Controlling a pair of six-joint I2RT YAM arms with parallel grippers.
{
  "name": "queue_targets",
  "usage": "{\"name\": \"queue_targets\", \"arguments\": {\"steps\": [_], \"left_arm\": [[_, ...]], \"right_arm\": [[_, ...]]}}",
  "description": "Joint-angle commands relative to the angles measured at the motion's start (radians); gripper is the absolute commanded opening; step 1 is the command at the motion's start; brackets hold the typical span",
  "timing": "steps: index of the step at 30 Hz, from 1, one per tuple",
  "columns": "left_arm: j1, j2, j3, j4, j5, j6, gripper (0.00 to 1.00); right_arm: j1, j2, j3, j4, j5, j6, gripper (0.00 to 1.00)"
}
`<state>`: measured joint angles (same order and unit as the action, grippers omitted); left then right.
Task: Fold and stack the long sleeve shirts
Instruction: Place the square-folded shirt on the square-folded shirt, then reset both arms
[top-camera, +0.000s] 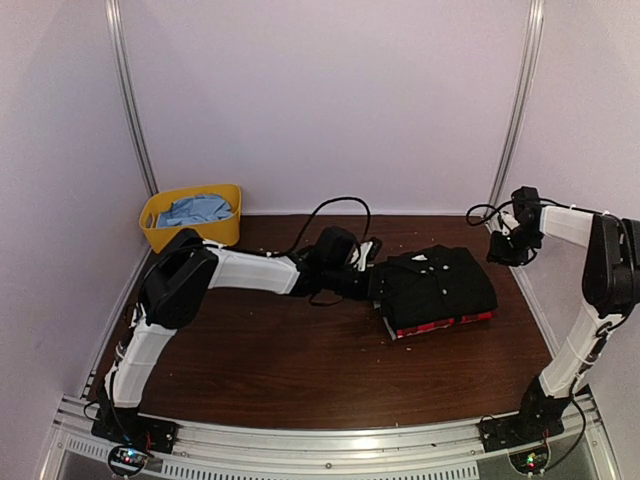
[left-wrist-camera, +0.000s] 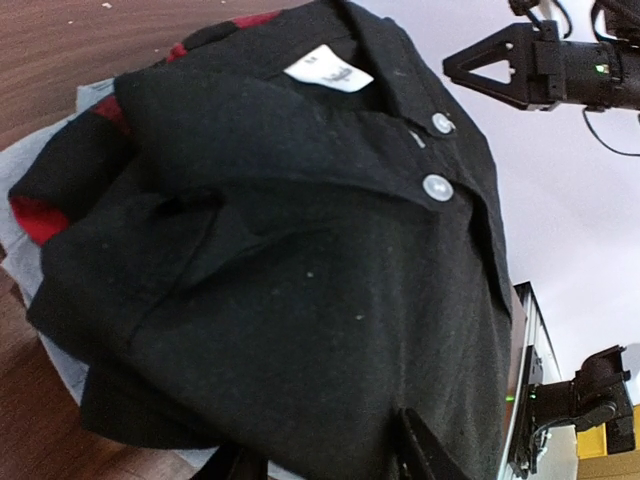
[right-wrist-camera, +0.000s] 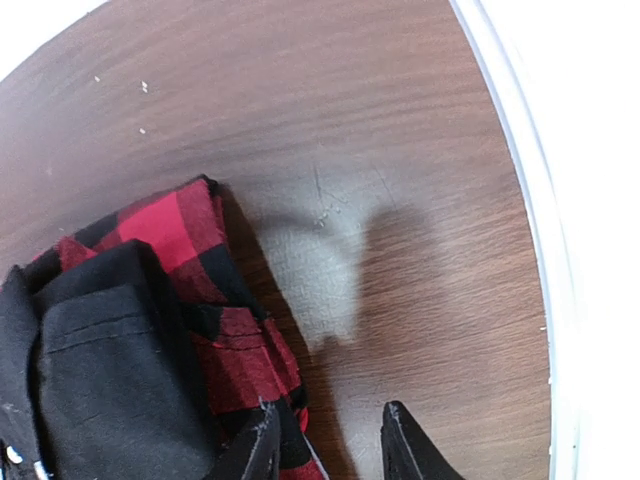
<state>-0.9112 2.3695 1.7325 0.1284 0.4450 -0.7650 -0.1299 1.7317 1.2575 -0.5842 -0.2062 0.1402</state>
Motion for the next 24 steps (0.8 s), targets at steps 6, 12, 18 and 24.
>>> {"name": "queue_targets", "arguments": {"steps": [6,12,18,24], "left_arm": [[0.054,0.008,0.044,-0.06,-0.067,0.085,0.54],[0.08,-0.028,-0.016,-0.058,-0.087,0.132,0.6],[0.096,-0.111,-0.13,0.009,-0.087,0.167,0.64],[0.106,-0.182,-0.249,0.062,-0.105,0.168,0.66]], "right_arm": [[0.013,-0.237,-0.104,0.107,-0.126,0.044,0.39],[0.082,-0.314,-0.192,0.178,-0.215,0.073,0.4],[0.193,-0.314,-0.288,0.277,-0.278,0.11,0.4],[0.229,-0.265,-0.376,0.338,-0.265,0.11,0.4]]}}
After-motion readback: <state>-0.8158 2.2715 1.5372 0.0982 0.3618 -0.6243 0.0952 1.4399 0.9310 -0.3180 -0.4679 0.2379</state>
